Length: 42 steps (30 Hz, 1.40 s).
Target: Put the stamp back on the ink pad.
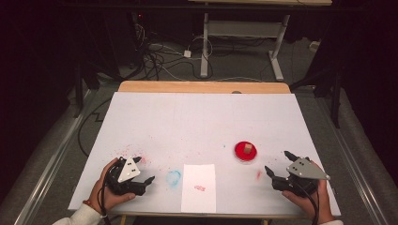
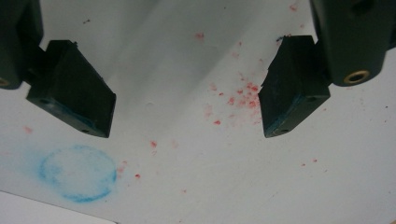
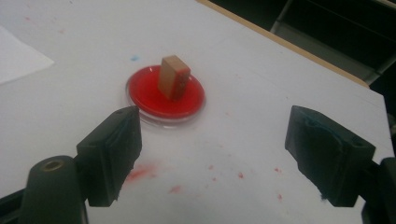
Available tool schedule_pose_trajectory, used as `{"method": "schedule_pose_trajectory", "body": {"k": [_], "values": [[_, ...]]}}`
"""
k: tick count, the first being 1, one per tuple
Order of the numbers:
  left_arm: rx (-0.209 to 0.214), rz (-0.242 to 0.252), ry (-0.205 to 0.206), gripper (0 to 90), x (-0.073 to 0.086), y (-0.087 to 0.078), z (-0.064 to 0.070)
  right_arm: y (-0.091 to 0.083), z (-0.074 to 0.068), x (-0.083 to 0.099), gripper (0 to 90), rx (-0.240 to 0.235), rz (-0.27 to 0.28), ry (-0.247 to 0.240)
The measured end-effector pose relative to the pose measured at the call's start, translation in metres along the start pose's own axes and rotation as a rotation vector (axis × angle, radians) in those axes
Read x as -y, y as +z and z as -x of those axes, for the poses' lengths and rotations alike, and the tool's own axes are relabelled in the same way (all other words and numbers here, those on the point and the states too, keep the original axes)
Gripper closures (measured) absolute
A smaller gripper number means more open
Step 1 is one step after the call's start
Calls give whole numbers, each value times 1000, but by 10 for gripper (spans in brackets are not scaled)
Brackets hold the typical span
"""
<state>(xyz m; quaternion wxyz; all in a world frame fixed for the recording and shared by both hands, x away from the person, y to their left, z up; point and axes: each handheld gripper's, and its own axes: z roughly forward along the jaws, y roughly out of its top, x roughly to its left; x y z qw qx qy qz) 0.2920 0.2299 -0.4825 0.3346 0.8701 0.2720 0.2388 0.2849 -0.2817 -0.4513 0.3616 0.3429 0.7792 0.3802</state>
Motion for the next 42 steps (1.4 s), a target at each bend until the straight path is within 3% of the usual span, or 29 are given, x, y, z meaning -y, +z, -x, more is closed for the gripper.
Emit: {"method": "schedule_pose_trajectory", "body": {"k": [7, 12, 22, 27, 42], "values": [[-6, -2, 3, 180, 0, -1, 1, 2, -1, 15, 180, -11, -30, 20], [-2, -4, 24, 180, -1, -1, 3, 0, -4, 14, 170, -12, -17, 22], [-2, -1, 21, 179, -1, -2, 3, -4, -9, 10, 169, -12, -5, -2], [-2, -7, 22, 180, -1, -1, 4, -4, -7, 10, 167, -5, 0, 18], [-4, -8, 21, 180, 0, -2, 3, -4, -8, 9, 167, -5, 1, 3]]}}
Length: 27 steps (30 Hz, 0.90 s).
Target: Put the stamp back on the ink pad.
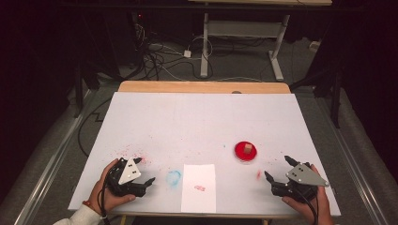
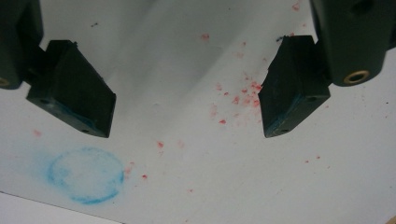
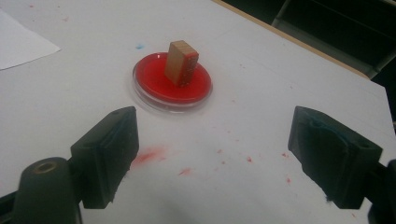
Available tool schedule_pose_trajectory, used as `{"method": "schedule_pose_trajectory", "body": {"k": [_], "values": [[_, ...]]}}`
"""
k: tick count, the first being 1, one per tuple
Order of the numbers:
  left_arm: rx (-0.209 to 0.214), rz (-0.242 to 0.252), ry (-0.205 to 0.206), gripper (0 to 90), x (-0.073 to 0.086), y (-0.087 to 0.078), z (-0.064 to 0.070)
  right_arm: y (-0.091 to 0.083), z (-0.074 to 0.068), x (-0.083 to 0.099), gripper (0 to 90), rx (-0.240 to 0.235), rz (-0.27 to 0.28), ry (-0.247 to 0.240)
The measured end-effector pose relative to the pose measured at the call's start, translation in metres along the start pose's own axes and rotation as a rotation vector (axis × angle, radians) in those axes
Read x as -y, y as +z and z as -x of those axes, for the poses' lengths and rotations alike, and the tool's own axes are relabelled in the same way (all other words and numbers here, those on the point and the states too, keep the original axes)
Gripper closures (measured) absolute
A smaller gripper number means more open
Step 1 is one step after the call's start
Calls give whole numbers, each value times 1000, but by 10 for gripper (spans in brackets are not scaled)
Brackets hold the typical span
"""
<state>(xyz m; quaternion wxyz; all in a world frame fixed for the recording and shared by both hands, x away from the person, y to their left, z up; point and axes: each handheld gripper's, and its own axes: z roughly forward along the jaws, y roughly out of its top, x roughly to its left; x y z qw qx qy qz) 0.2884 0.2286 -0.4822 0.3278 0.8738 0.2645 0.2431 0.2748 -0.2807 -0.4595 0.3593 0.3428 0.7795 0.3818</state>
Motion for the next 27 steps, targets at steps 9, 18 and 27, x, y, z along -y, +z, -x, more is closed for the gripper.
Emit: {"method": "schedule_pose_trajectory", "body": {"k": [9, 18, 27], "values": [[-8, -3, -9, 180, 1, -1, -1, 1, 0, 0, 167, 0, 0, 1], [-7, -5, -4, 180, -1, 1, -2, 1, 2, 1, 167, 0, 0, 0], [-4, -8, -8, 180, -1, 3, -3, 2, 1, 1, 167, -1, -8, -9]]}}
